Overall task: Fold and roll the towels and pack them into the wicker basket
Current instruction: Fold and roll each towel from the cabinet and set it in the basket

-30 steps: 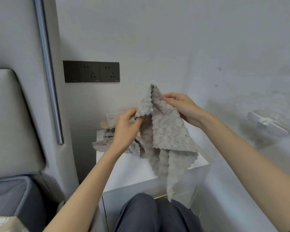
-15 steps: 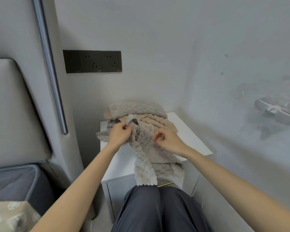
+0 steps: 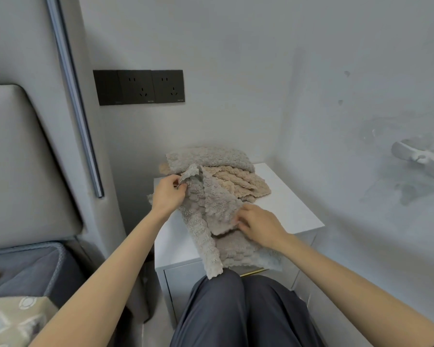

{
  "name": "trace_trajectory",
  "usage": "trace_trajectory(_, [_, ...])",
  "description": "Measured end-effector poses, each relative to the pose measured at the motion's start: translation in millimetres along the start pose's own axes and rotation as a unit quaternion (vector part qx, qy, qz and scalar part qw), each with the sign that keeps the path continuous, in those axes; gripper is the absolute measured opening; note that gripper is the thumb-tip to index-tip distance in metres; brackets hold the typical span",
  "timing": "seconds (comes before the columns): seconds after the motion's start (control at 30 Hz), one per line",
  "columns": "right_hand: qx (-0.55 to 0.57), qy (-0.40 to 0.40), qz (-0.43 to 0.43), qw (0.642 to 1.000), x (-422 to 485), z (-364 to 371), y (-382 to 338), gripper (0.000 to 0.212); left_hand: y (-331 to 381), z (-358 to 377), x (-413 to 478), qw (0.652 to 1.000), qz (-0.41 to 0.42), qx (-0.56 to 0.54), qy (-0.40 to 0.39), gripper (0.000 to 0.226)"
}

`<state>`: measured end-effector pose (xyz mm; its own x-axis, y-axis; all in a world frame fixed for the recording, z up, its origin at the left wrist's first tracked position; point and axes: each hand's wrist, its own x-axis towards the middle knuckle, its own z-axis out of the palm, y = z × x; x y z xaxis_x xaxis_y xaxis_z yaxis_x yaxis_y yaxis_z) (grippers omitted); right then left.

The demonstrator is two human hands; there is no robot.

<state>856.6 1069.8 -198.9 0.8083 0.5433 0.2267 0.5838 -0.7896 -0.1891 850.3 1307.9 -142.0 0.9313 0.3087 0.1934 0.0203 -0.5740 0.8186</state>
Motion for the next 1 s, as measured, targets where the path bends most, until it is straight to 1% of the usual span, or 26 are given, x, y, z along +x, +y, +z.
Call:
trace_trajectory(0.07, [0.057,0.07,0.081,0.993,1.4,-15.0,7.5,0.014,-0.5,-2.2,2.3,0.999,-0.025,-0.04,0.0,0.011])
trace_trajectory(0.13, [0.132,0.122,0.172,0.969,4.0,-35.2,19.5,0.017,0.0,-2.8,4.9,0.993,-0.056,-0.1,-0.006,0.011])
trace_trajectory(0.17, [0.185,0.14,0.214,0.949,5.2,-45.6,25.7,0.019,0.8,-3.3,6.7,0.99,-0.066,-0.123,-0.006,0.011])
trace_trajectory(0.2, [0.252,0.154,0.252,0.922,5.7,-55.4,32.3,0.02,2.2,-3.2,9.0,0.987,-0.074,-0.141,-0.008,0.011])
trace_trajectory(0.27, [0.382,0.166,0.306,0.856,5.9,-71.9,40.7,0.018,4.6,-2.7,13.6,0.981,-0.086,-0.173,-0.012,0.016])
trace_trajectory(0.33, [0.461,0.162,0.326,0.809,7.0,-83.4,45.4,0.013,6.0,-1.7,16.9,0.978,-0.086,-0.189,-0.015,0.022])
trace_trajectory(0.43, [0.531,0.152,0.34,0.761,13.7,-90.9,52.7,0.014,8.0,0.9,19.5,0.98,-0.07,-0.186,-0.019,0.032])
trace_trajectory(0.53, [0.614,0.134,0.36,0.69,21.8,-91.1,54.8,0.013,7.4,5.1,24.2,0.971,-0.082,-0.22,-0.041,0.035])
trace_trajectory(0.63, [0.661,0.121,0.393,0.628,27.4,-87.1,56.6,0.024,4.7,8.9,26.0,0.967,-0.096,-0.225,-0.068,0.034])
trace_trajectory(0.7, [0.676,0.106,0.413,0.6,27.8,-81.4,60.2,0.024,2.8,10.0,23.6,0.96,-0.114,-0.243,-0.082,0.039])
trace_trajectory(0.73, [0.676,0.094,0.42,0.598,26.8,-77.7,61.2,0.022,0.6,10.5,21.9,0.955,-0.131,-0.252,-0.086,0.041])
trace_trajectory(0.77, [0.663,0.083,0.424,0.612,25.0,-73.1,62.2,0.019,-2.1,10.6,19.8,0.951,-0.151,-0.256,-0.088,0.042])
trace_trajectory(0.83, [0.609,0.07,0.425,0.666,19.9,-63.3,63.8,0.012,-8.6,10.7,15.7,0.935,-0.187,-0.286,-0.09,0.043])
trace_trajectory(0.87, [0.586,0.068,0.422,0.688,16.9,-58.0,64.9,0.015,-12.0,11.4,13.8,0.922,-0.204,-0.317,-0.09,0.042])
trace_trajectory(0.93, [0.557,0.068,0.422,0.712,10.5,-51.1,64.1,0.025,-14.3,11.4,8.1,0.902,-0.221,-0.36,-0.089,0.031])
trace_trajectory(0.97, [0.548,0.066,0.425,0.717,6.9,-48.7,62.7,0.028,-17.1,11.7,6.2,0.909,-0.219,-0.344,-0.089,0.023])
trace_trajectory(1.0, [0.543,0.065,0.427,0.72,4.1,-46.4,61.7,0.028,-18.9,11.3,3.6,0.922,-0.208,-0.312,-0.096,0.018])
